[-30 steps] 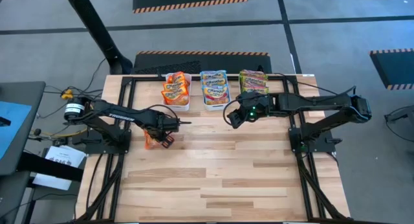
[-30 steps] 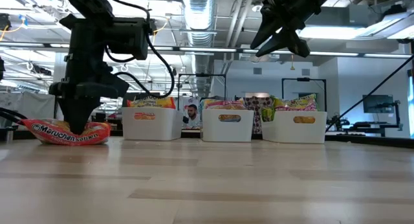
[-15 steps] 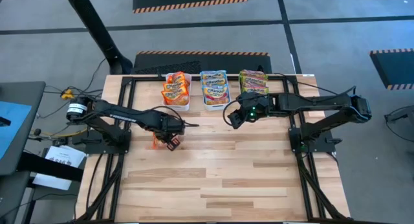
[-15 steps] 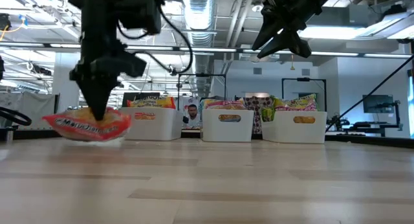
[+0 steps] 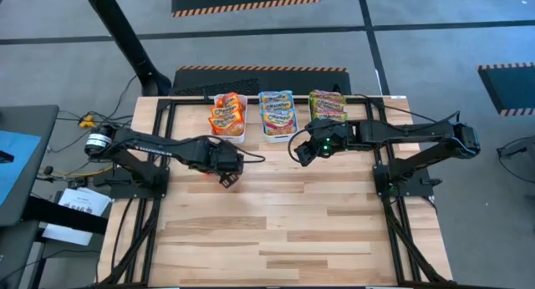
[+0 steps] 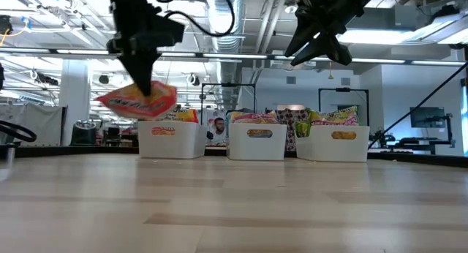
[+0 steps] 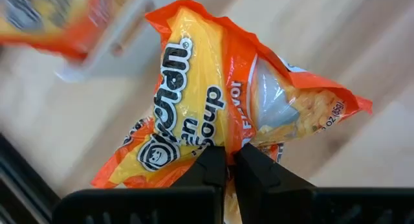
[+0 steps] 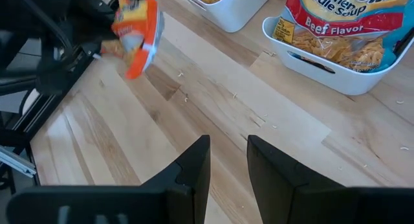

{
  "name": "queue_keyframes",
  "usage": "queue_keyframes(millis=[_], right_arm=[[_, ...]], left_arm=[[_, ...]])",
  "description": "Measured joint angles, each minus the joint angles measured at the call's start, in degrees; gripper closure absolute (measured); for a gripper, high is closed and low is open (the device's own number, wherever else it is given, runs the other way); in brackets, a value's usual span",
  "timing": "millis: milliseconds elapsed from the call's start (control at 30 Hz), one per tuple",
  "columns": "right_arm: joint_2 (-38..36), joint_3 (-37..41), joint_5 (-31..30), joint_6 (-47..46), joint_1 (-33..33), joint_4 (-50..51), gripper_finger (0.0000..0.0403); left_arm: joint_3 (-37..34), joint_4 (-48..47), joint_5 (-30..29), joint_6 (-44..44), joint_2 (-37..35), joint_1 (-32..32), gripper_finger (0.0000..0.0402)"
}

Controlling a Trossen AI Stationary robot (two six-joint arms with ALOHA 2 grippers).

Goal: Sort Maruchan noodles
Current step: Put the orange noodle pack into the left white bin

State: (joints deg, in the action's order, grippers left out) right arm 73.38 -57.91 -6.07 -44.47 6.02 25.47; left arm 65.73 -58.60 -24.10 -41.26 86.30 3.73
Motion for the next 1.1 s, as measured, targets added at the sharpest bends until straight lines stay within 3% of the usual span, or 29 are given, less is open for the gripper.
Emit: queue_keyframes(millis=[467, 767, 1100], right_arm=[[0.0, 0.0, 0.0, 0.0, 0.0, -0.1, 0.0276], [0.0, 0.0, -1.4, 0.0, 0.0, -0.2, 0.0276], [0.0, 0.0, -1.6, 0.0, 0.8, -0.2, 0.0276]], left_arm=[[4.9, 0.3, -16.5, 12.5, -0.1, -8.9, 0.0401], [4.9, 10.6, -17.3, 24.7, -0.1, -15.1, 0.0401], [0.7, 16.0, -12.8, 27.7, 0.0, -21.4, 0.0401]])
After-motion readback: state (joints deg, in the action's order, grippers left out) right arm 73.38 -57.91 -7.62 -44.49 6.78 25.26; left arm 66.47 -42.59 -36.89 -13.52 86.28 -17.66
